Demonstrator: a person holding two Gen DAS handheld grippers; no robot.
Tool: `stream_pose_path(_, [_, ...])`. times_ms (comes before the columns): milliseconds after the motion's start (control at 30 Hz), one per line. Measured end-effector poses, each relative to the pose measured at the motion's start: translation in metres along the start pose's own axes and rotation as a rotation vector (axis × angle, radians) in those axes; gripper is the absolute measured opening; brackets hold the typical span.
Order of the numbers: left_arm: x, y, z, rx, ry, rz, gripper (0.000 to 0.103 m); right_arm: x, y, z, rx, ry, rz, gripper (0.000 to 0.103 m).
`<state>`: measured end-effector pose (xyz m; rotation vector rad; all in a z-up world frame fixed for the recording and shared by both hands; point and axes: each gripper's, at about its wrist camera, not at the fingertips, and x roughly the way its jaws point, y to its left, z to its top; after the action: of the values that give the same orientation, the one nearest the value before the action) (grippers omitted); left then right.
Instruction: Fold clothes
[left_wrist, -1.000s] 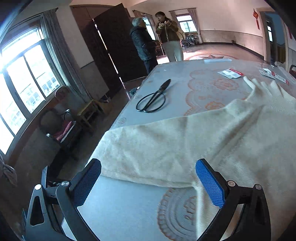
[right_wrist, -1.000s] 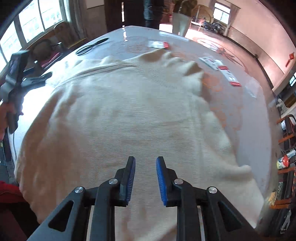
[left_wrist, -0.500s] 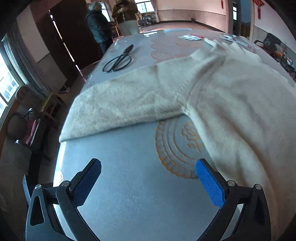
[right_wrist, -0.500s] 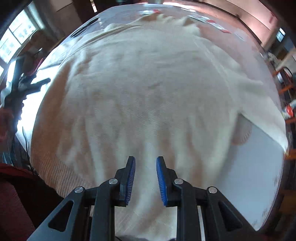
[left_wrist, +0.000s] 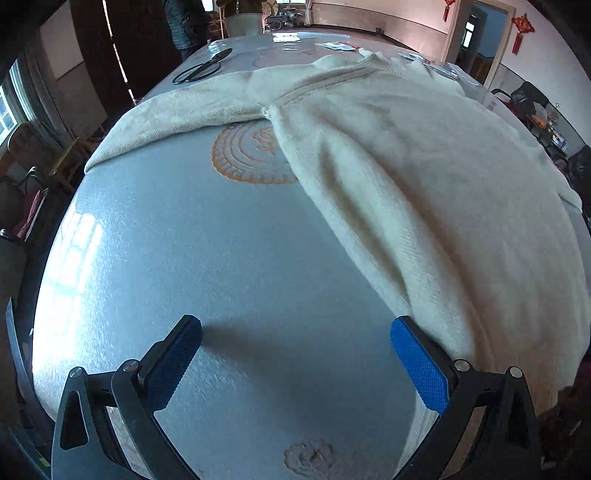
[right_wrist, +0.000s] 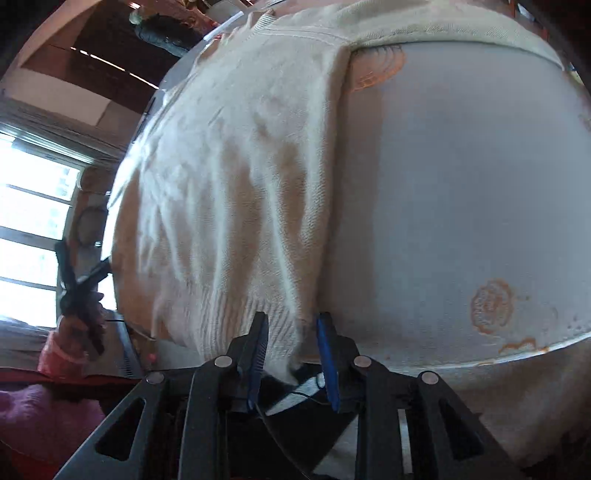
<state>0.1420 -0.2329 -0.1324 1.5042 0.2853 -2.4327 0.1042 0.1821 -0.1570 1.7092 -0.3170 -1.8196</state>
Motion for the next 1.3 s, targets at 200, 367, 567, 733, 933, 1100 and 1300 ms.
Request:
stream_pose_path(200, [-0.012, -0.022, -0.021, -0.039, -0.003, -0.011, 0.103, 0.015, -0.006, 0.003, -0.005, 0.022, 0.177, 0.028])
stream_pose_path(367, [-0.014, -0.028, -0.020, -0.100, 0.041, 0.033, 0.103, 0.023, 0.017, 0.017, -0.111, 0.054, 0.023, 0.005])
stream_pose_path(567, [-0.024, -0.011, -0.027, -0.186, 0.057, 0.098, 0.103, -0.024, -0.013, 0.022, -0.106, -0.009, -0.107, 0.003])
stream_pose_path(733, [-0.017, -0.026, -0.024, -0.165, 0.070, 0.086, 0.103, -0.050, -0.046, 0.051, -0.034, -0.093, -0.217, 0.003])
stream_pose_path(933, [-0.010, -0.069, -0.010, -0.120, 0.054, 0.062, 0.103, -0.018, -0.031, 0.065, -0.140, -0.027, -0.279, 0.007])
stream_pose_path(1100, [-0.012, -0.060, -0.006, -0.174, 0.082, 0.057, 0.103, -0.005, -0.032, 0.070, -0.143, -0.010, -0.274, 0.007])
stream_pose_path(1300, [-0.018, -0.037, -0.008, -0.245, 0.078, 0.047, 0.103, -0.007, -0.037, 0.081, -0.147, -0.035, -0.268, 0.010])
